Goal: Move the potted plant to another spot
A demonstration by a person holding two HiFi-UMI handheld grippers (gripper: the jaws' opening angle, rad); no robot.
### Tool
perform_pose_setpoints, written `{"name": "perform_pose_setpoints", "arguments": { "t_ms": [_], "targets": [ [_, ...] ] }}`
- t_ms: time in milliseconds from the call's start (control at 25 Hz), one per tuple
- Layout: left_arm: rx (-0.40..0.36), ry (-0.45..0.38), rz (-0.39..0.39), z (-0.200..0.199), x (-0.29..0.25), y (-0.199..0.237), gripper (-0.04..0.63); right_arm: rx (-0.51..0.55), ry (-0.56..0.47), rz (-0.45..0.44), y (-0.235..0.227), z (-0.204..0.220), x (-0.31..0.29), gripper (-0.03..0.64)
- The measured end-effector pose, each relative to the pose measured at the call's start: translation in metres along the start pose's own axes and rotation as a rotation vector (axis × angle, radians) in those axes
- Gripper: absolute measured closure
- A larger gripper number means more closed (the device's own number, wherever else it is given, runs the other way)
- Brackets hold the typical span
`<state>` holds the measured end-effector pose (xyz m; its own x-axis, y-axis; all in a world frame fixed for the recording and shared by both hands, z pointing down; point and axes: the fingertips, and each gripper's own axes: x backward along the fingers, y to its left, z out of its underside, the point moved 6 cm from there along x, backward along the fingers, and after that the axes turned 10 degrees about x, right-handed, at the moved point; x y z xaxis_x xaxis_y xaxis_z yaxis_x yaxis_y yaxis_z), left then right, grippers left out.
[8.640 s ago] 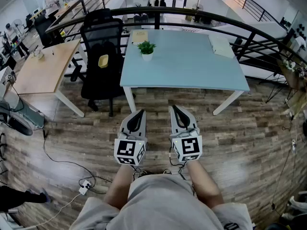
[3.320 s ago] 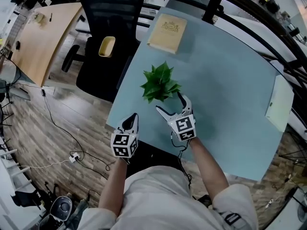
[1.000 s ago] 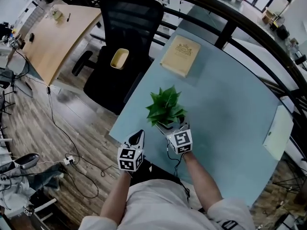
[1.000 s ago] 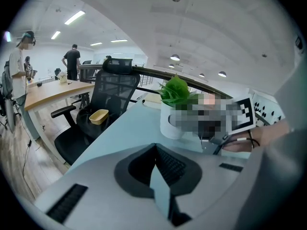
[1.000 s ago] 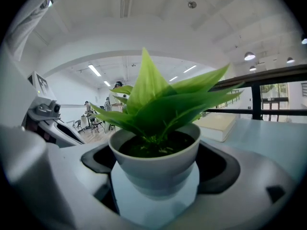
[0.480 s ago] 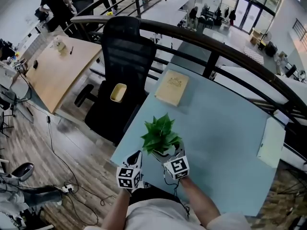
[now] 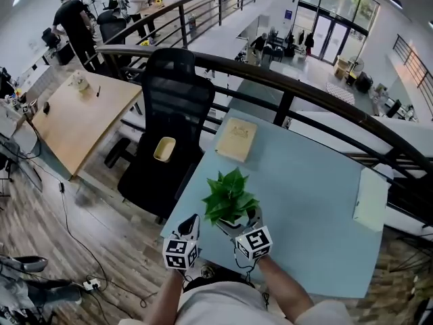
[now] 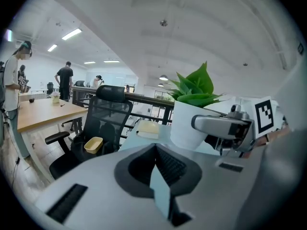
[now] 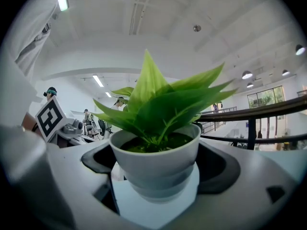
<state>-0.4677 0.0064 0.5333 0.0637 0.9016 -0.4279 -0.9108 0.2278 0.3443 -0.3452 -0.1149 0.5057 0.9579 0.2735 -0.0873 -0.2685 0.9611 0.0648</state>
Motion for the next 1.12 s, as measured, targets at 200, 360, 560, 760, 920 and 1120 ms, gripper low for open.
{"name": "perform_pose_setpoints", "arguments": {
  "t_ms": [200,360,560,760,920,1120],
  "targets": [
    [-0.017,-0.032,0.028,-0.011,0.017,0.001,0.584,0.031,-0.011,0.030,0.008,-0.017,0.006,0.107],
    [-0.033,-0.050,0.060,-0.016,0.025,0.000,0.584,0.046,-0.023,0.057,0.016,-0.025,0.011,0.107],
    [-0.054,-0.052,0.094,-0.014,0.038,-0.006,0.584,0.014,-0.025,0.085,0.028,-0.031,0.023,0.107],
    [-0.039,-0.037,0.142,0.005,0.046,-0.012,0.584,0.023,-0.017,0.126,0.043,-0.026,0.045,0.107],
    [-0.026,-0.018,0.165,0.020,0.041,-0.016,0.584,0.016,-0.008,0.163,0.045,-0.020,0.056,0.107],
    [-0.064,0.013,0.208,0.022,0.034,-0.032,0.584,0.027,-0.008,0.189,0.043,-0.021,0.069,0.107]
  ]
}}
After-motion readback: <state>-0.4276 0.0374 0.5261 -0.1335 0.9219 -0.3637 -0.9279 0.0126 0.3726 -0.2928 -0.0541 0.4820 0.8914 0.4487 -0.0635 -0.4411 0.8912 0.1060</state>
